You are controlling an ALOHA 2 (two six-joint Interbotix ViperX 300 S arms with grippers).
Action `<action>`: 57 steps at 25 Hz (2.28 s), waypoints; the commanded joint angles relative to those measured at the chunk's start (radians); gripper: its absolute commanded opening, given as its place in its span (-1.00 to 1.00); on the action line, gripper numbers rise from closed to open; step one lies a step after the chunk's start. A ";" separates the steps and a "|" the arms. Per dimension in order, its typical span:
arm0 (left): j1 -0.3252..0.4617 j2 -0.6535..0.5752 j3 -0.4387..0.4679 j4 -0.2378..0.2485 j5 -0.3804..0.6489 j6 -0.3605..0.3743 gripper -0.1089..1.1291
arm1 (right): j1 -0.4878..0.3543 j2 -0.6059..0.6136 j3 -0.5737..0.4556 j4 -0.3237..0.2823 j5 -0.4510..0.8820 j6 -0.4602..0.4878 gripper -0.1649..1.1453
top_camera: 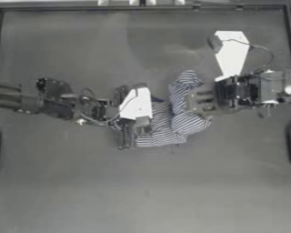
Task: Fold shirt
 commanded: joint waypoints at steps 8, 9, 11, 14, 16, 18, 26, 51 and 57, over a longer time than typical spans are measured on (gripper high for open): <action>0.028 -0.267 0.038 0.025 0.084 0.003 0.39 | -0.002 0.015 -0.098 0.034 0.075 -0.051 -0.64; 0.031 -0.282 0.046 0.028 0.092 0.003 0.39 | 0.000 0.023 -0.109 0.040 0.086 -0.060 -0.64; 0.034 -0.313 0.066 0.029 0.110 0.003 0.39 | -0.002 0.044 -0.132 0.055 0.103 -0.077 -0.64; 0.038 -0.354 0.106 0.029 0.124 0.002 0.39 | -0.002 0.080 -0.170 0.071 0.129 -0.094 -0.64; 0.040 -0.387 0.138 0.028 0.124 -0.002 0.39 | -0.002 0.104 -0.199 0.080 0.160 -0.106 -0.64; 0.041 -0.414 0.163 0.025 0.124 -0.005 0.39 | 0.000 0.127 -0.233 0.086 0.195 -0.121 -0.64; 0.041 -0.517 0.255 0.000 0.152 -0.012 0.39 | -0.002 0.236 -0.376 0.124 0.293 -0.175 -0.64; 0.057 -0.672 0.416 -0.078 0.192 -0.015 0.39 | -0.014 0.548 -0.681 0.184 0.451 -0.313 -0.57; 0.057 -0.684 0.430 -0.084 0.192 -0.015 0.39 | -0.021 0.575 -0.698 0.202 0.407 -0.364 0.31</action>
